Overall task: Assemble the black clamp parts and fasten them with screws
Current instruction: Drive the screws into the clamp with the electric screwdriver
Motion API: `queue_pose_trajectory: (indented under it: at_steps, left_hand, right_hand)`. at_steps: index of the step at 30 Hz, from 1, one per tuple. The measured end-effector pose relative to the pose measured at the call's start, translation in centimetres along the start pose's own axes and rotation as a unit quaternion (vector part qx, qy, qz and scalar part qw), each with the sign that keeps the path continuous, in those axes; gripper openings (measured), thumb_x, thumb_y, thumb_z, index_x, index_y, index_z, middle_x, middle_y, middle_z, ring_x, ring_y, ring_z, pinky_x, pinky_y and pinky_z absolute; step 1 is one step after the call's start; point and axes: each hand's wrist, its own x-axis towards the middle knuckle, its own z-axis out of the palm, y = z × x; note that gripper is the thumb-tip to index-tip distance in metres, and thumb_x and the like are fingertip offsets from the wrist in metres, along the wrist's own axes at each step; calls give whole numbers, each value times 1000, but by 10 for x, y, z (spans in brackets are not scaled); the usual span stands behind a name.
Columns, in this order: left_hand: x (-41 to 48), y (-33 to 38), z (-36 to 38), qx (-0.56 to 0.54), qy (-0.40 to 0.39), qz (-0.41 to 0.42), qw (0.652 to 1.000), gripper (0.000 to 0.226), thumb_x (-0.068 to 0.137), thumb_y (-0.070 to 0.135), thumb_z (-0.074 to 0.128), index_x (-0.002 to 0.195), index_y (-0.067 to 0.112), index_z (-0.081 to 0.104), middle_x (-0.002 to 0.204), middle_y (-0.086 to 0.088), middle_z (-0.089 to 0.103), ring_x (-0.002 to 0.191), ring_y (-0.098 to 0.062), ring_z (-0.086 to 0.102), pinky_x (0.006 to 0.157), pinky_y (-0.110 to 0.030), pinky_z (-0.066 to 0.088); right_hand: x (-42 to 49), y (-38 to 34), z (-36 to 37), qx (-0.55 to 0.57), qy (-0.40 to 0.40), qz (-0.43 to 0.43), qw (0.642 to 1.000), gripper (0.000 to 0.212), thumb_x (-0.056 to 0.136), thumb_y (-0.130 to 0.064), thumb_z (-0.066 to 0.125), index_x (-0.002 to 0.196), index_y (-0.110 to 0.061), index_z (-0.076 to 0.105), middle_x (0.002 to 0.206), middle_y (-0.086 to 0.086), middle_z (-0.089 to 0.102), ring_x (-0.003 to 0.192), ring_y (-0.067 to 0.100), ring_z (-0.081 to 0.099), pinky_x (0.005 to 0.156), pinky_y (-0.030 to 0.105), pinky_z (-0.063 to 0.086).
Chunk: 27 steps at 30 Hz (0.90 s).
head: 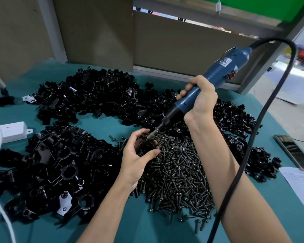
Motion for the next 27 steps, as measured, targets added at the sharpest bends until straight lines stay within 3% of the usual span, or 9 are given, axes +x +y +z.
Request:
queue_pose_trajectory:
  at_steps: [2, 5, 13, 20, 27]
  left_hand:
    - [0, 0, 0, -8, 9, -8, 1000, 66, 73, 5, 86, 120, 43, 61, 112, 3, 72, 115, -13, 63, 101, -30, 46]
    - [1, -1, -1, 9, 7, 7, 1000, 54, 75, 4, 84, 109, 42, 67, 104, 6, 74, 104, -8, 68, 90, -18, 50]
    - [2, 0, 2, 37, 12, 19, 999, 43, 78, 4, 83, 103, 35, 65, 101, 4, 74, 102, -17, 68, 101, -40, 50]
    - [0, 2, 2, 38, 14, 27, 999, 43, 79, 3, 82, 100, 37, 65, 99, 8, 73, 99, -9, 68, 89, -18, 50]
    - [2, 1, 2, 39, 16, 26, 999, 44, 79, 4, 82, 102, 38, 65, 101, 5, 73, 101, -12, 69, 93, -25, 50]
  right_hand:
    - [0, 0, 0, 8, 0, 1, 1000, 17, 80, 3, 57, 76, -10, 45, 56, 4, 48, 43, 16, 44, 46, 26, 42]
    - [-1, 0, 0, 15, 4, 3, 1000, 17, 81, 3, 56, 75, -10, 46, 55, 4, 47, 43, 16, 43, 46, 26, 41]
    - [-1, -1, -2, 13, 10, 11, 1000, 18, 81, 4, 57, 75, -8, 45, 55, 4, 47, 43, 17, 42, 46, 26, 40]
    - [-1, 1, 0, 7, 11, 15, 1000, 16, 81, 4, 57, 81, -7, 45, 56, 5, 47, 43, 17, 42, 47, 26, 41]
    - [-1, 1, 2, -2, 9, 12, 1000, 17, 80, 3, 57, 77, -8, 45, 56, 5, 46, 43, 17, 41, 47, 27, 41]
